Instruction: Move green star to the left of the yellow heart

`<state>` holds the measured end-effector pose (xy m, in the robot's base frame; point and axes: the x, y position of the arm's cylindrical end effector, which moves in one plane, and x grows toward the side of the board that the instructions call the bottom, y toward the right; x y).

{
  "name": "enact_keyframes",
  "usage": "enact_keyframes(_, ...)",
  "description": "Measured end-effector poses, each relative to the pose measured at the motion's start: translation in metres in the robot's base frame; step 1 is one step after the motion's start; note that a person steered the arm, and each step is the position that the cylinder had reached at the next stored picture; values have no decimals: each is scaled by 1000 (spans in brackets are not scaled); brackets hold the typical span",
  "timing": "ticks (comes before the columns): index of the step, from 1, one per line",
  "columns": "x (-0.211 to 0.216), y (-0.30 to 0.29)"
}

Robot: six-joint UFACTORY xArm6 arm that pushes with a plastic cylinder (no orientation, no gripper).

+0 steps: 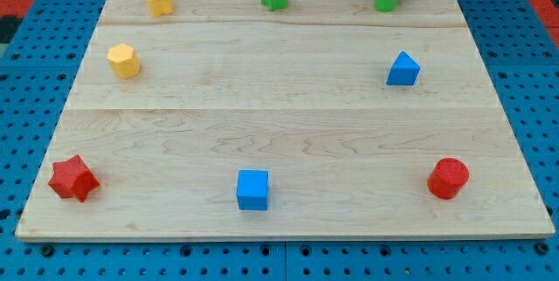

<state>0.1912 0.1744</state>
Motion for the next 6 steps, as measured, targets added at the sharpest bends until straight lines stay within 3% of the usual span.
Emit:
enact_keyframes(2, 1, -124)
enact_keyframes(4, 8, -196)
enact_keyframes(6, 89, -242)
